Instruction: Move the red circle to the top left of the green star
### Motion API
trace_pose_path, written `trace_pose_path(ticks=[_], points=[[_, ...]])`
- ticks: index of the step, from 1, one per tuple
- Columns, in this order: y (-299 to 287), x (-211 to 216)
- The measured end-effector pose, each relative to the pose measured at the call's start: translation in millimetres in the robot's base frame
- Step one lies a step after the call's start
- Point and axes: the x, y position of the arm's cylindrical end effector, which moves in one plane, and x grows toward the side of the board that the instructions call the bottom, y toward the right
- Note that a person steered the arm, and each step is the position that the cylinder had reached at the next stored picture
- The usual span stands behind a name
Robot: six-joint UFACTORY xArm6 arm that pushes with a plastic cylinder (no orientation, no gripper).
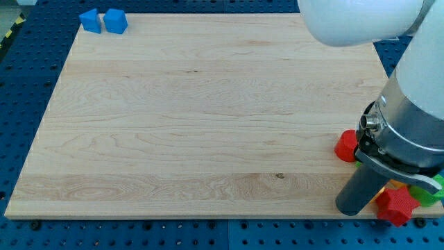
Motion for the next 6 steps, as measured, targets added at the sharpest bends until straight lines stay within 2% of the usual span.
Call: trace_pose_path(ticks=[4,6], points=[[11.2,-76.0],[11.2,-156.6]])
